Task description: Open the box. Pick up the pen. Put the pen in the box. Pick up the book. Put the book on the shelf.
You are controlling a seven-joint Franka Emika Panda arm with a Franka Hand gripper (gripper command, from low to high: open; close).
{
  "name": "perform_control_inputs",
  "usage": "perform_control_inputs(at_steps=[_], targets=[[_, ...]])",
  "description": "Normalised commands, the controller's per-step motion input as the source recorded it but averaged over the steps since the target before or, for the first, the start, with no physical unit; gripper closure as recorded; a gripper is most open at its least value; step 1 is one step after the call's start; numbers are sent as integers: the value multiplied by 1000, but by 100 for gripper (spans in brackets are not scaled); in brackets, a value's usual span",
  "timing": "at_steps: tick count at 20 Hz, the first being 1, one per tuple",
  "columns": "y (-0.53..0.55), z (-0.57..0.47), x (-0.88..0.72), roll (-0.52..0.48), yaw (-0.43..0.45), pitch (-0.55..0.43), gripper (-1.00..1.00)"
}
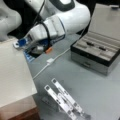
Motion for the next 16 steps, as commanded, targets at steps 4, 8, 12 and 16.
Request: perform_control_inputs(at_steps=[4,8,12,16], targets=[[-195,-2,-250,-87,304,4,100],[-180,-9,-262,-60,231,4,100],[-167,14,-300,-20,166,16,100],[-96,10,-298,1,164,18,-100]])
